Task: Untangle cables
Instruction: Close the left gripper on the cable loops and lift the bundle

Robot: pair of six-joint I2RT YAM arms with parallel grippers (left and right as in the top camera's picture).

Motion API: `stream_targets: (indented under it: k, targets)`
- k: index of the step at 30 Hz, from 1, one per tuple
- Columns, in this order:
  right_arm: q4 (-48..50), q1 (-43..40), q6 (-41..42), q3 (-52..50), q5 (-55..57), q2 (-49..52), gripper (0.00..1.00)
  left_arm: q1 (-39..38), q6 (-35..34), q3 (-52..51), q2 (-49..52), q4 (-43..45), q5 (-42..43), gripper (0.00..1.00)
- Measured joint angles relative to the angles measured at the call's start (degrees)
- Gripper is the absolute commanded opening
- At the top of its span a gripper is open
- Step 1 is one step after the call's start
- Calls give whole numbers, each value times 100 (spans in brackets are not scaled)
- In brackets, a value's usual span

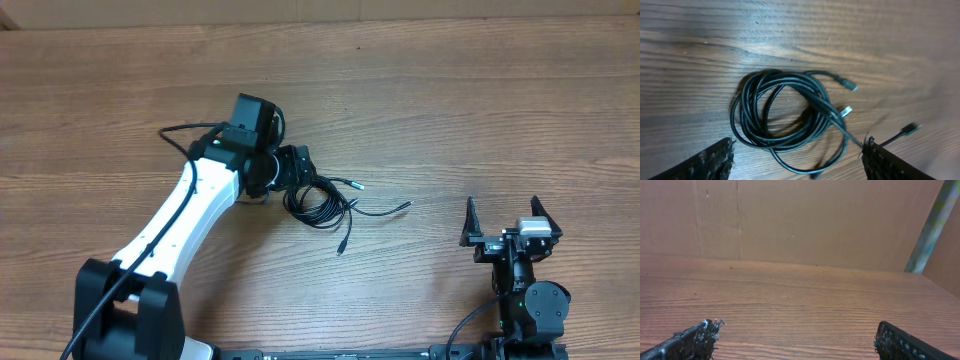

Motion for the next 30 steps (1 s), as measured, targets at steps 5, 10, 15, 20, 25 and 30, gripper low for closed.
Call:
stream_targets:
  k: [5,10,15,20,25,30]
  targets:
    - [4,-2,0,0,0,0,100,-122,828,0,282,-4,2,68]
    - [0,0,0,0,0,0,100,-269,1952,0,505,-66,-212,70]
    - [2,-2,-2,0,0,0,100,-306,2389,0,610,-61,-1036,70]
    - [2,0,0,0,0,0,100,-302,2437,0,811,76,-1429,62]
    - [0,0,0,0,0,0,100,-302,2391,2,1276,129,-1545,55]
    - [4,0,0,0,0,0,100,-304,2225,33,1521,247,-1609,36]
